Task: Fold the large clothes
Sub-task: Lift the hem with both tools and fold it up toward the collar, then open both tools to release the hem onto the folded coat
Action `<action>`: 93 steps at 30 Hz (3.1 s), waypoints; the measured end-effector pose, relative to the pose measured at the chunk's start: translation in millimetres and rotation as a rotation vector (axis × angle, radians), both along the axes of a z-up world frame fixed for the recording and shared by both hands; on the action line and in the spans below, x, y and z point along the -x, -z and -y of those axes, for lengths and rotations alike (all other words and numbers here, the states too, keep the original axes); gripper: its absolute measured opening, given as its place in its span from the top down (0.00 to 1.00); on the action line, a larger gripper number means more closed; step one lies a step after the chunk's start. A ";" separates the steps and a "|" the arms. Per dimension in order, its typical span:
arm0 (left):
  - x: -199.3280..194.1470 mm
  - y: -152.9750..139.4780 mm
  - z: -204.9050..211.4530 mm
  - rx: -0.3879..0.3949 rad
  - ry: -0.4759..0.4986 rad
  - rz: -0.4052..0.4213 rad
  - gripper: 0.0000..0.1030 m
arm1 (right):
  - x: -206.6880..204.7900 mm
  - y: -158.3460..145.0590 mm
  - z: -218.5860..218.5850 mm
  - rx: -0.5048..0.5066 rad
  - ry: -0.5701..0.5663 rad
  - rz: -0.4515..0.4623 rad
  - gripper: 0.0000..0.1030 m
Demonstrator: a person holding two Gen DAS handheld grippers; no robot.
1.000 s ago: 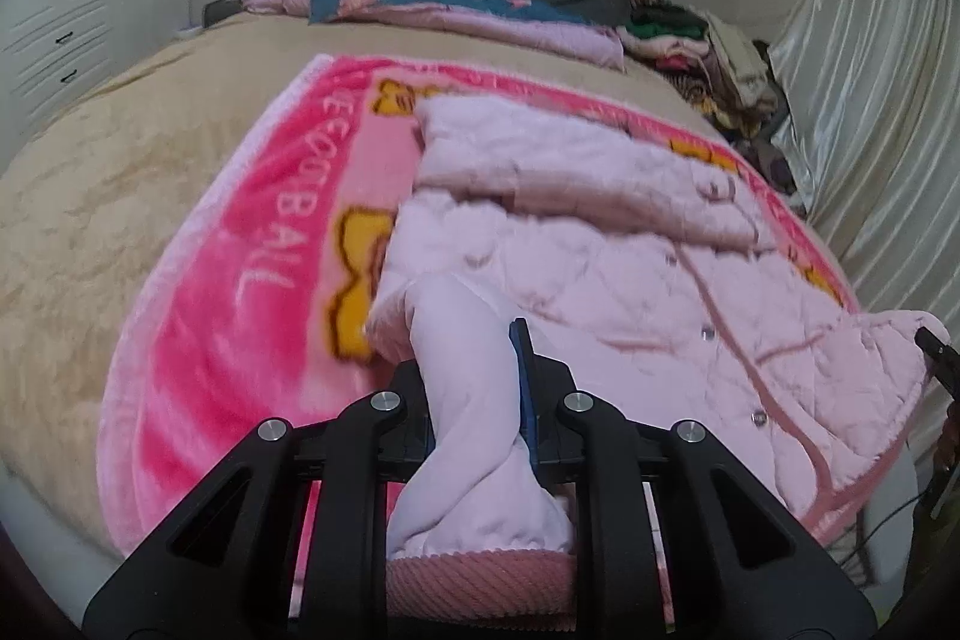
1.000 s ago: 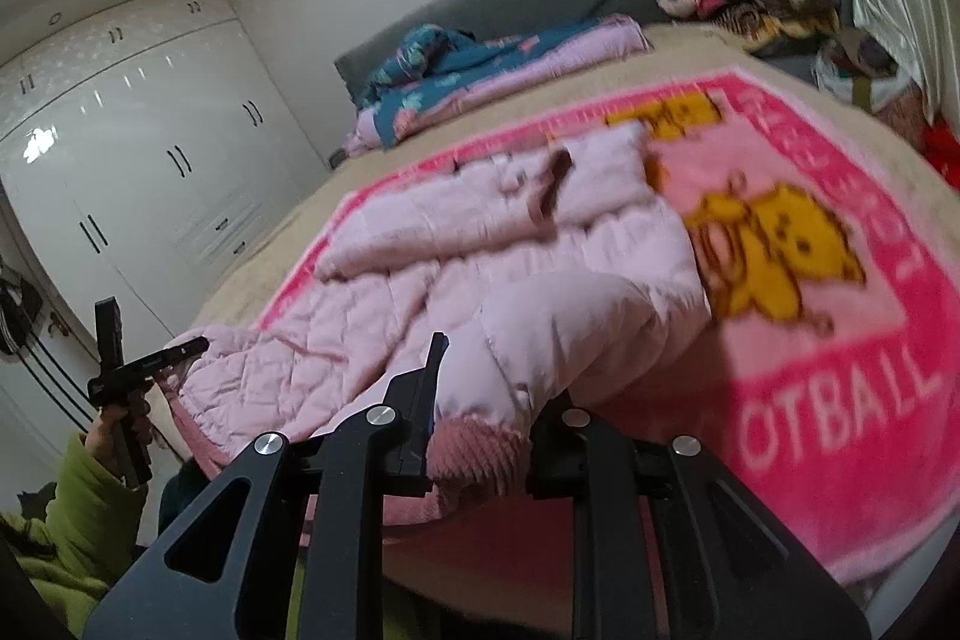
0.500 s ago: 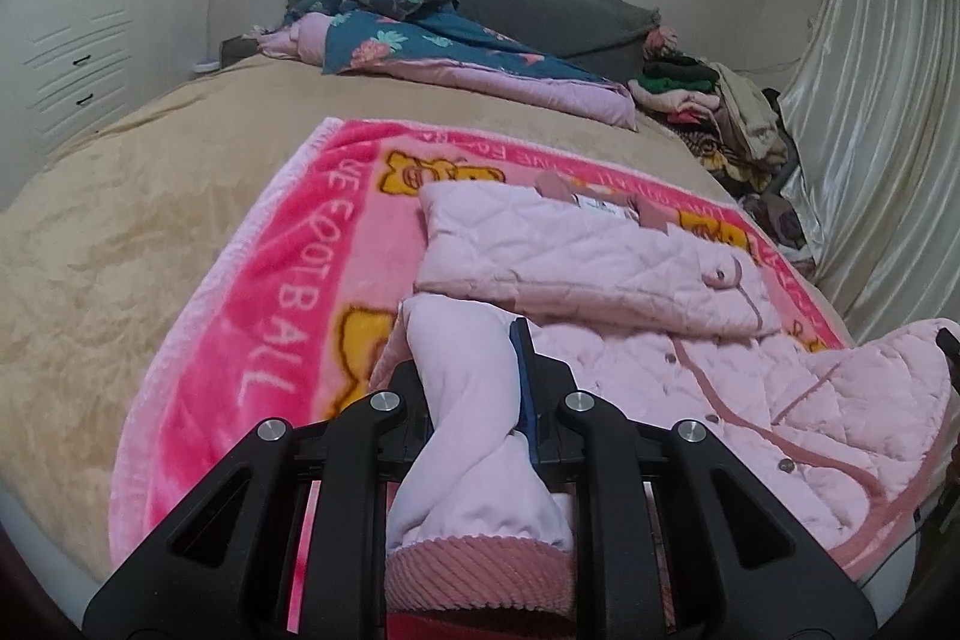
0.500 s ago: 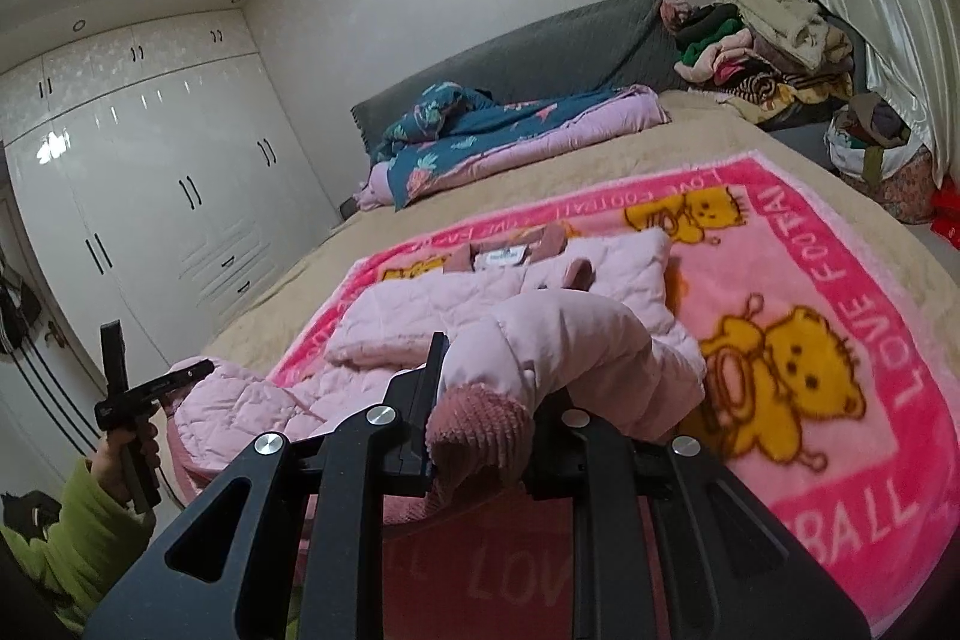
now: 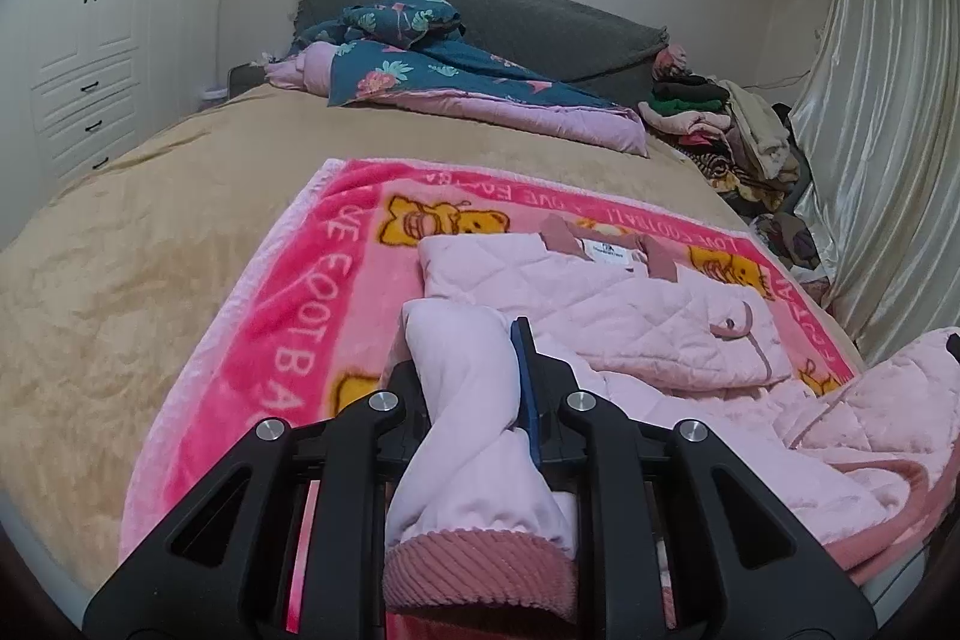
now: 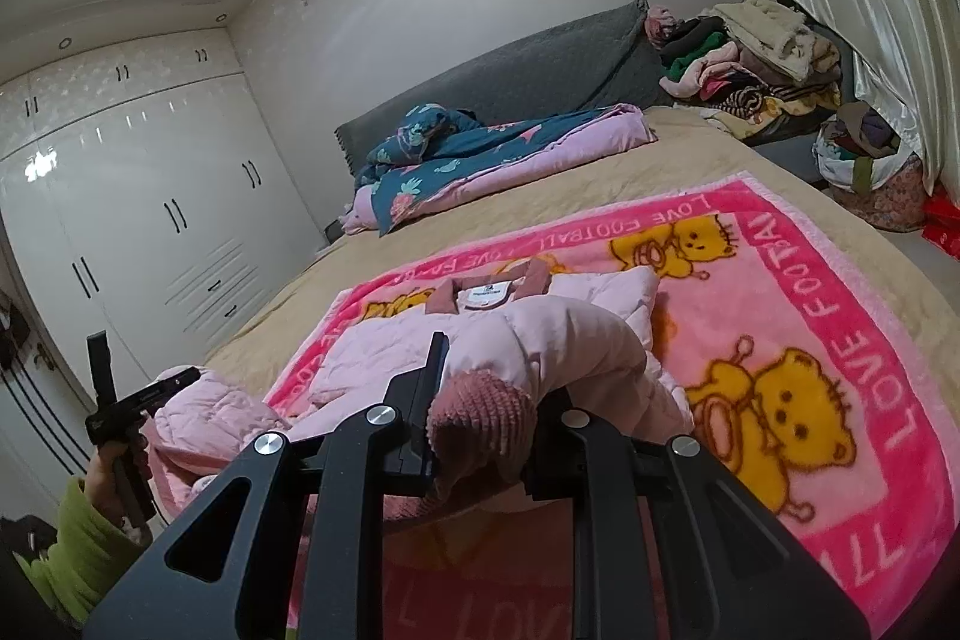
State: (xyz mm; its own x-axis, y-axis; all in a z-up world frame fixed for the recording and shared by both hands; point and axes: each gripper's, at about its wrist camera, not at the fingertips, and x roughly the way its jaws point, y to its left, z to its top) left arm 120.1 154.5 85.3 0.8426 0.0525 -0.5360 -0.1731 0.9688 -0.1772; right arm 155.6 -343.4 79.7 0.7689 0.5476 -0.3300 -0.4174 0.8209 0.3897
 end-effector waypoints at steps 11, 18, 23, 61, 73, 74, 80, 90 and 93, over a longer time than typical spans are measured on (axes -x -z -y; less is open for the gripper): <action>-21.6 -3.3 -3.8 -0.007 -0.025 0.012 0.87 | -35.8 -9.4 -1.3 -0.031 0.018 -0.027 0.82; -42.8 0.6 -0.1 -0.054 -0.046 0.012 0.86 | -58.8 -7.8 -4.4 -0.026 0.033 -0.052 0.82; -54.1 7.4 -2.9 -0.066 -0.066 0.006 0.86 | -75.3 -3.7 -8.9 -0.010 0.046 -0.069 0.82; -162.5 54.7 -14.8 0.019 -0.171 -0.057 0.83 | -217.7 53.5 -11.2 -0.078 0.104 -0.353 0.75; -163.3 60.2 -10.3 -0.004 -0.120 -0.046 0.73 | -217.4 47.6 -8.3 -0.173 0.083 -0.359 0.07; -163.0 60.2 -10.2 -0.004 -0.116 -0.046 0.71 | -213.1 44.4 -11.2 -0.139 0.086 -0.331 0.07; -158.9 56.5 -8.7 -0.002 -0.089 -0.033 0.58 | -193.5 55.3 -22.7 0.056 0.144 -0.246 0.04; -138.4 37.0 -1.3 -0.047 -0.080 0.042 0.09 | -186.5 110.2 -38.2 0.240 0.185 -0.267 0.04; -129.5 34.0 -6.2 -0.091 -0.114 0.054 0.09 | -184.9 115.3 -38.7 0.271 0.188 -0.262 0.04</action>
State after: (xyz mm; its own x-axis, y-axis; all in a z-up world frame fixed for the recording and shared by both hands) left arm 249.6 160.7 51.3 0.8560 0.1961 -0.4783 -0.2759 0.9558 -0.1019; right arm 340.4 -304.7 -35.6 0.7184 0.2722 -0.6402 -0.1659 0.9608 0.2223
